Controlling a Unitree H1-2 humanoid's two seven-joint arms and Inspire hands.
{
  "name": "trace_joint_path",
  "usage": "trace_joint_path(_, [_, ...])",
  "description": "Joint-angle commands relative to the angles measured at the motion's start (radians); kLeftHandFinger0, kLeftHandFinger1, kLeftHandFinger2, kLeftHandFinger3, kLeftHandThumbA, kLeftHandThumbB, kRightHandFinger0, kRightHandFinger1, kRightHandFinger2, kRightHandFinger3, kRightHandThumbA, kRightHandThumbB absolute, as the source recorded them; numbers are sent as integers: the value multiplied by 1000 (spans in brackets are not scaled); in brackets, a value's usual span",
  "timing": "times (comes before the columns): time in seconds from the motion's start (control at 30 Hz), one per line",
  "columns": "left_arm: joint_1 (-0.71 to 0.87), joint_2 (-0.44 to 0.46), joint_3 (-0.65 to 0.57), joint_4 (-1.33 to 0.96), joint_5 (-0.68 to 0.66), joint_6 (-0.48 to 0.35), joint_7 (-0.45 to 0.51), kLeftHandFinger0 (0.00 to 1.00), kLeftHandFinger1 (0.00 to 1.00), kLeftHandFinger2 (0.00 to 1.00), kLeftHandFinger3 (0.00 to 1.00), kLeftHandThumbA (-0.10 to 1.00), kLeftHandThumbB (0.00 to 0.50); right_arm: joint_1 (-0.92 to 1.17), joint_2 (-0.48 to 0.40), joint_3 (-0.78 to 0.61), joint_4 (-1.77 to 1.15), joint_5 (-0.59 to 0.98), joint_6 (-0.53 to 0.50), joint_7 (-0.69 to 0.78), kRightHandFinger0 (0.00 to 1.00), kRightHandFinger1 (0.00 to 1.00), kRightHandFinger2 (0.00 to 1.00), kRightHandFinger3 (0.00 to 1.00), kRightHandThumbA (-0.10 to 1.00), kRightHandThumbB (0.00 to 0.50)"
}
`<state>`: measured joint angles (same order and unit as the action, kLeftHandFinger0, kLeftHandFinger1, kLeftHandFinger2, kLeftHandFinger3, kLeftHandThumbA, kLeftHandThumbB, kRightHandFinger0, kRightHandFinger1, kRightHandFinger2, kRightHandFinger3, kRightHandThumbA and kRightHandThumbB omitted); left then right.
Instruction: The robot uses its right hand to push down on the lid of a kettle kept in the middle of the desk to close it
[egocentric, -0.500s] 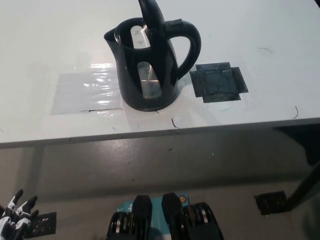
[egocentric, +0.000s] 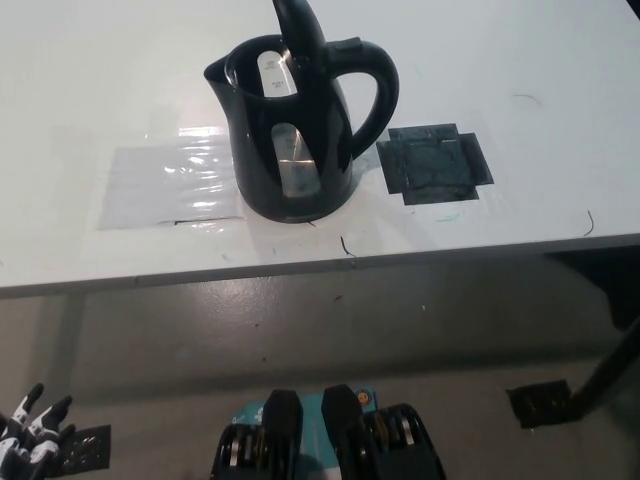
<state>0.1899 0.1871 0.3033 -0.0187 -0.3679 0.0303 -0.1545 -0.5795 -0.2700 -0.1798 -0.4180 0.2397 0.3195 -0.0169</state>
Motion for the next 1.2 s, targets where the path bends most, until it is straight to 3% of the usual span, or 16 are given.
trace_joint_path(0.0, [37,26,18,-59,-31,-15,-22,1000,1000,870,1000,337,200,-273,19,106,79,-29,151,-119,1000,1000,1000,1000,328,77])
trace_joint_path(0.13, [53,20,8,-54,-28,-20,-28,1000,1000,864,1000,342,200,-367,128,146,229,-69,151,-128,1000,1000,1000,1000,300,16])
trace_joint_path(0.3, [59,17,4,-59,-34,-13,-27,1000,1000,864,1000,333,192,-464,262,140,498,-101,94,-150,1000,1000,1000,1000,227,50])
trace_joint_path(0.33, [58,18,3,-57,-35,-15,-29,1000,1000,865,1000,334,193,-486,285,144,566,-109,59,-155,1000,1000,1000,1000,221,39])
trace_joint_path(0.43, [60,16,-2,-53,-36,-23,-34,1000,1000,863,1000,335,184,-528,329,143,696,-125,-7,-169,1000,1000,1000,1000,219,48])
trace_joint_path(0.47, [61,10,-9,-48,-43,-29,-43,1000,1000,867,1000,343,199,-575,369,145,836,-129,-68,-184,1000,1000,1000,1000,224,73])
trace_joint_path(0.57, [70,7,-16,-50,-37,-31,-40,1000,1000,867,1000,349,192,-622,407,159,970,-154,-117,-202,1000,1000,1000,1000,260,58])
trace_joint_path(0.73, [71,5,-17,-55,-45,-24,-31,1000,1000,858,1000,323,212,-710,446,181,1164,-190,-200,-229,1000,1000,1000,1000,315,53])
trace_joint_path(0.93, [97,-9,-49,-51,-29,-41,-43,1000,1000,851,1000,327,189,-755,450,200,1261,-222,-207,-237,1000,1000,1000,995,388,78])
trace_joint_path(1.1, [106,-7,-53,-55,-23,-40,-42,1000,1000,857,1000,332,205,-815,440,184,1323,-218,-208,-252,1000,1000,1000,896,404,68])
trace_joint_path(1.17, [113,-6,-55,-52,-21,-44,-46,1000,1000,859,1000,340,189,-825,436,181,1329,-219,-201,-256,1000,1000,1000,855,411,67])
